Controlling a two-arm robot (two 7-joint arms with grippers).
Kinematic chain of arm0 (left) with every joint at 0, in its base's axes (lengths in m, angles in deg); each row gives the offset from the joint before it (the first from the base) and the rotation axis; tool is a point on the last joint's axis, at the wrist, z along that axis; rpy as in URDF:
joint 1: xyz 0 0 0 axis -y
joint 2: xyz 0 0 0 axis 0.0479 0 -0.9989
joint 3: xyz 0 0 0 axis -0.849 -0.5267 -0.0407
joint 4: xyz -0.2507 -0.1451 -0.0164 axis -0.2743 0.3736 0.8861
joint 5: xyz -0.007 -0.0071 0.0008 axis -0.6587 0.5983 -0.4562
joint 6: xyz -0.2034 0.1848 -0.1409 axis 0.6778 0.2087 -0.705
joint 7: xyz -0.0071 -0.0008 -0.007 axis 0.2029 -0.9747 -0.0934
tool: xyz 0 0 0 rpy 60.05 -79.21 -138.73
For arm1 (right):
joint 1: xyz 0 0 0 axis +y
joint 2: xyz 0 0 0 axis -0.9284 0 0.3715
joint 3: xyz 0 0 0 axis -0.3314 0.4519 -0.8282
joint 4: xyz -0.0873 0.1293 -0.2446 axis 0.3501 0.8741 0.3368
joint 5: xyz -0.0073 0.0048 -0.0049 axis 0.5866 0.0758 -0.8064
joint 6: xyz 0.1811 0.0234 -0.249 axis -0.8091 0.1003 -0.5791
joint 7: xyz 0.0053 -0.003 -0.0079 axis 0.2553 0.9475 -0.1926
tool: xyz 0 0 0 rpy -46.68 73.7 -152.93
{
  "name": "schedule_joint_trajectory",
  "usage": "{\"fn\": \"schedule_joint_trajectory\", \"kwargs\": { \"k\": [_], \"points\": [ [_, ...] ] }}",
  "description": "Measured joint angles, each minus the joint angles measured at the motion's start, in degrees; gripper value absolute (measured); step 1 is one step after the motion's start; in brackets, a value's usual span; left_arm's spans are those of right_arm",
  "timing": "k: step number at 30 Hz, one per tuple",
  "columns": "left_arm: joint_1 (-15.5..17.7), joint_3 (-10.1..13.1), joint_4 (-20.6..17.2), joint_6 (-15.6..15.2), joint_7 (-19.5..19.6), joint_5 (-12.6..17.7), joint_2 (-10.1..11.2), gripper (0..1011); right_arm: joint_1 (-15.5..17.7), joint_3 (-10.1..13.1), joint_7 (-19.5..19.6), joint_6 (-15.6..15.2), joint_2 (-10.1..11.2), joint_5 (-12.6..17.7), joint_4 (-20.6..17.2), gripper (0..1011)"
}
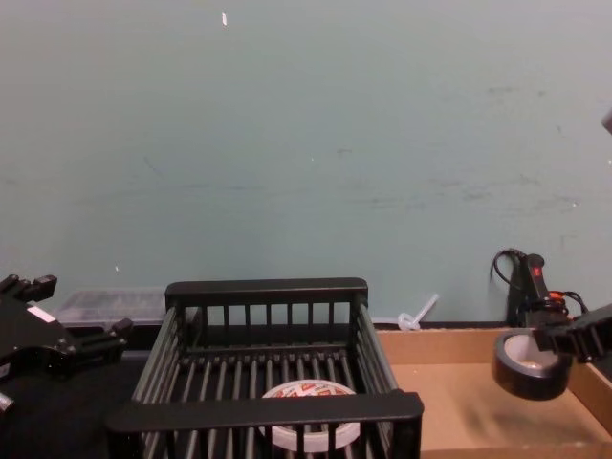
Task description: Pick up the white tape and place it into the black box , Pick up the silver tape and place it into the brown box.
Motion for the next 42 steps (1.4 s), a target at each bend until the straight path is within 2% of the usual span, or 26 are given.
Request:
{"fn": "schedule_joint_trajectory", "kwargs": {
  "k": [3, 6, 10, 12, 15, 16, 28, 37, 40, 42],
  "points": [
    [0.0, 0.0, 0.0, 0.0, 0.0, 0.0, 0.0, 1001, 0.0, 0.0, 0.0, 0.0, 0.0, 0.0, 0.0, 197],
    [0.0, 0.0, 0.0, 0.0, 0.0, 0.0, 0.0, 1001, 0.0, 0.0, 0.0, 0.0, 0.0, 0.1, -0.1, 316],
    [0.0, 0.0, 0.0, 0.0, 0.0, 0.0, 0.0, 1001, 0.0, -0.1, 0.0, 0.0, 0.1, 0.1, -0.1, 388],
    [0.0, 0.0, 0.0, 0.0, 0.0, 0.0, 0.0, 1001, 0.1, -0.1, 0.0, 0.0, 0.1, 0.1, -0.1, 496],
    [0.0, 0.0, 0.0, 0.0, 0.0, 0.0, 0.0, 1001, 0.1, -0.1, 0.0, 0.0, 0.1, 0.1, -0.1, 579],
    [0.0, 0.0, 0.0, 0.0, 0.0, 0.0, 0.0, 1001, 0.1, -0.1, -0.1, 0.0, 0.1, 0.1, -0.1, 640],
    [0.0, 0.0, 0.0, 0.0, 0.0, 0.0, 0.0, 1001, 0.1, -0.1, -0.1, 0.0, 0.1, 0.2, -0.2, 979],
    [0.0, 0.0, 0.0, 0.0, 0.0, 0.0, 0.0, 1001, 0.4, 0.4, 0.0, 0.3, 0.1, -0.1, -0.4, 1002],
    [0.0, 0.0, 0.0, 0.0, 0.0, 0.0, 0.0, 1001, 1.3, 1.3, 1.2, 1.3, 0.2, -1.2, -1.4, 1002],
    [0.0, 0.0, 0.0, 0.0, 0.0, 0.0, 0.0, 1001, 2.4, 2.1, 3.0, 3.0, 0.3, -2.3, -2.7, 1003]
  ]
}}
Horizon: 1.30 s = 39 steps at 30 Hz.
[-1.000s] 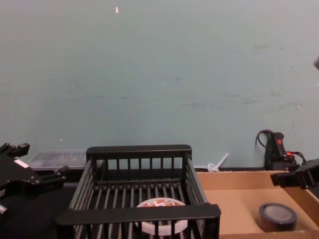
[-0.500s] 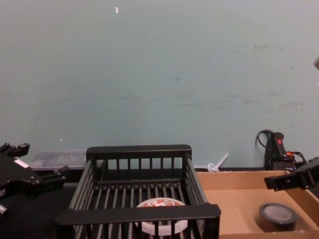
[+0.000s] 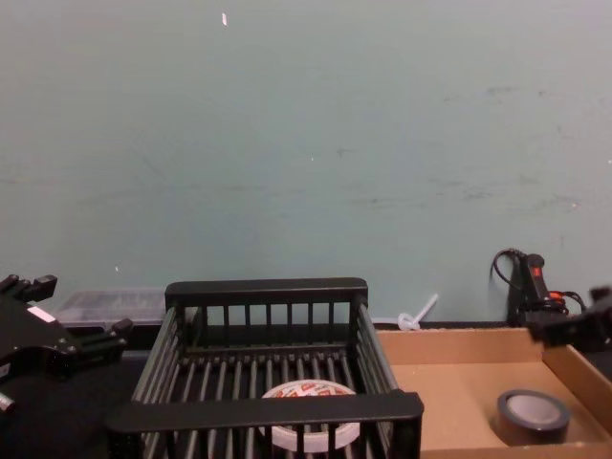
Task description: Pick up the white tape and place it into the black box , Pick up the silver tape and place it into the brown box.
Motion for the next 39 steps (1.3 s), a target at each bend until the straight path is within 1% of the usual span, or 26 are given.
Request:
{"fn": "schedule_joint_trajectory", "kwargs": {
  "k": [1, 2, 4, 5, 6, 8, 9, 11, 12, 13, 14, 18, 26, 30, 39],
  "points": [
    [0.0, 0.0, 0.0, 0.0, 0.0, 0.0, 0.0, 1001, 0.5, 0.3, 0.7, 0.8, 0.0, -0.5, -0.5, 1002],
    [0.0, 0.0, 0.0, 0.0, 0.0, 0.0, 0.0, 1001, 1.6, 1.0, 2.5, 2.6, -0.1, -1.6, -1.4, 1002],
    [0.0, 0.0, 0.0, 0.0, 0.0, 0.0, 0.0, 1001, 2.7, 1.5, 4.3, 4.7, -0.4, -2.6, -2.1, 1002],
    [0.0, 0.0, 0.0, 0.0, 0.0, 0.0, 0.0, 1001, 3.2, 1.7, 5.0, 5.6, -0.6, -3.1, -2.3, 1002],
    [0.0, 0.0, 0.0, 0.0, 0.0, 0.0, 0.0, 1001, 4.1, 2.1, 6.3, 7.3, -1.0, -3.8, -2.5, 1002],
    [0.0, 0.0, 0.0, 0.0, 0.0, 0.0, 0.0, 1001, 5.0, 2.5, 7.6, 8.9, -1.5, -4.6, -2.6, 1002],
    [0.0, 0.0, 0.0, 0.0, 0.0, 0.0, 0.0, 1001, 5.8, 2.7, 8.8, 10.6, -1.9, -5.4, -2.6, 1002],
    [0.0, 0.0, 0.0, 0.0, 0.0, 0.0, 0.0, 1001, 6.6, 2.8, 9.8, 12.1, -2.4, -6.1, -2.4, 1002],
    [0.0, 0.0, 0.0, 0.0, 0.0, 0.0, 0.0, 1001, 7.3, 3.0, 10.9, 13.8, -2.9, -7.0, -2.1, 1002],
    [0.0, 0.0, 0.0, 0.0, 0.0, 0.0, 0.0, 1001, 7.3, 3.0, 10.9, 13.8, -2.9, -7.0, -2.1, 1002],
    [0.0, 0.0, 0.0, 0.0, 0.0, 0.0, 0.0, 1001, 8.1, 3.1, 11.9, 15.4, -3.3, -7.7, -1.6, 1002],
    [0.0, 0.0, 0.0, 0.0, 0.0, 0.0, 0.0, 1001, 9.7, 3.6, 13.8, 18.9, -4.5, -9.2, 0.2, 1002],
    [0.0, 0.0, 0.0, 0.0, 0.0, 0.0, 0.0, 1001, 11.2, 4.6, 15.1, 21.1, -5.3, -10.9, 1.9, 1002],
    [0.0, 0.0, 0.0, 0.0, 0.0, 0.0, 0.0, 1001, 11.5, 5.3, 15.4, 21.4, -5.7, -11.4, 1.8, 1002],
    [0.0, 0.0, 0.0, 0.0, 0.0, 0.0, 0.0, 1001, 11.5, 5.1, 15.4, 21.4, -5.6, -11.4, 1.8, 1002]
  ]
}}
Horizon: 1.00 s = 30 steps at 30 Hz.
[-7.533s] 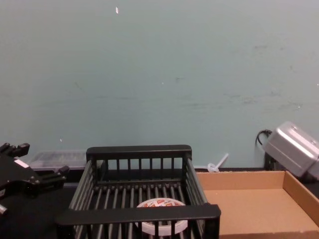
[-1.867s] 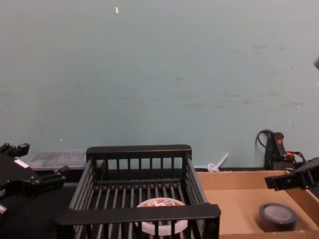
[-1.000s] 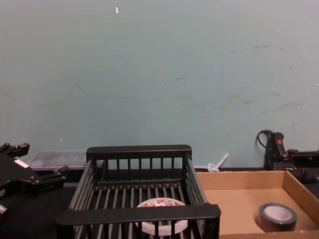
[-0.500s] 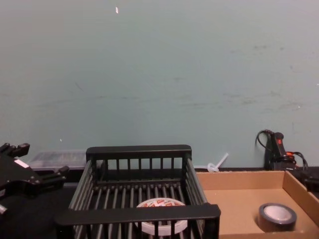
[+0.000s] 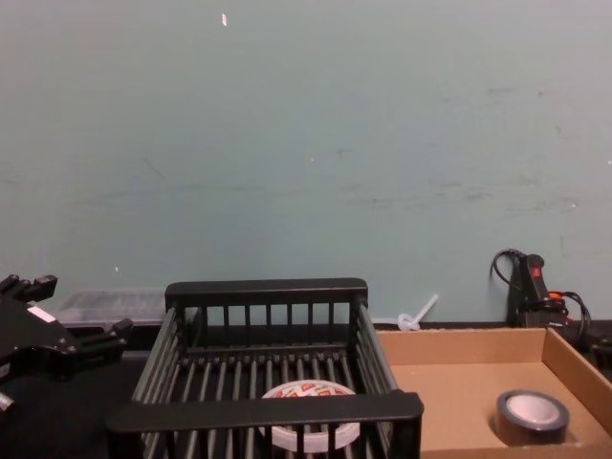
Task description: Pick up the white tape and place it into the black box , Pick up the silver tape and place it into the brown box.
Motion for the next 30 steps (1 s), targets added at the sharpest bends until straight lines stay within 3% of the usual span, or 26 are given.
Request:
{"fn": "schedule_joint_trajectory", "kwargs": {
  "k": [30],
  "points": [
    [0.0, 0.0, 0.0, 0.0, 0.0, 0.0, 0.0, 1001, -0.1, -0.2, -0.1, -0.1, 0.1, 0.2, 0.0, 1002]
  ]
}}
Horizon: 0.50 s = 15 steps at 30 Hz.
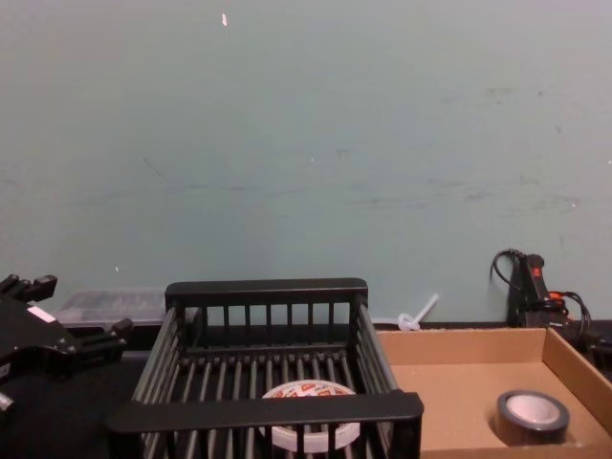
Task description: Pick up the white tape and place it into the black box , Pick up the silver tape and place it into the brown box.
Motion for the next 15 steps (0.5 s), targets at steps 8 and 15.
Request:
{"fn": "schedule_joint_trajectory", "kwargs": {
  "k": [8, 15],
  "points": [
    [0.0, 0.0, 0.0, 0.0, 0.0, 0.0, 0.0, 1001, 0.0, 0.0, 0.0, 0.0, 0.0, 0.0, 0.0, 1002],
    [0.0, 0.0, 0.0, 0.0, 0.0, 0.0, 0.0, 1001, 0.0, 0.0, 0.0, 0.0, 0.0, 0.0, 0.0, 1002]
  ]
}}
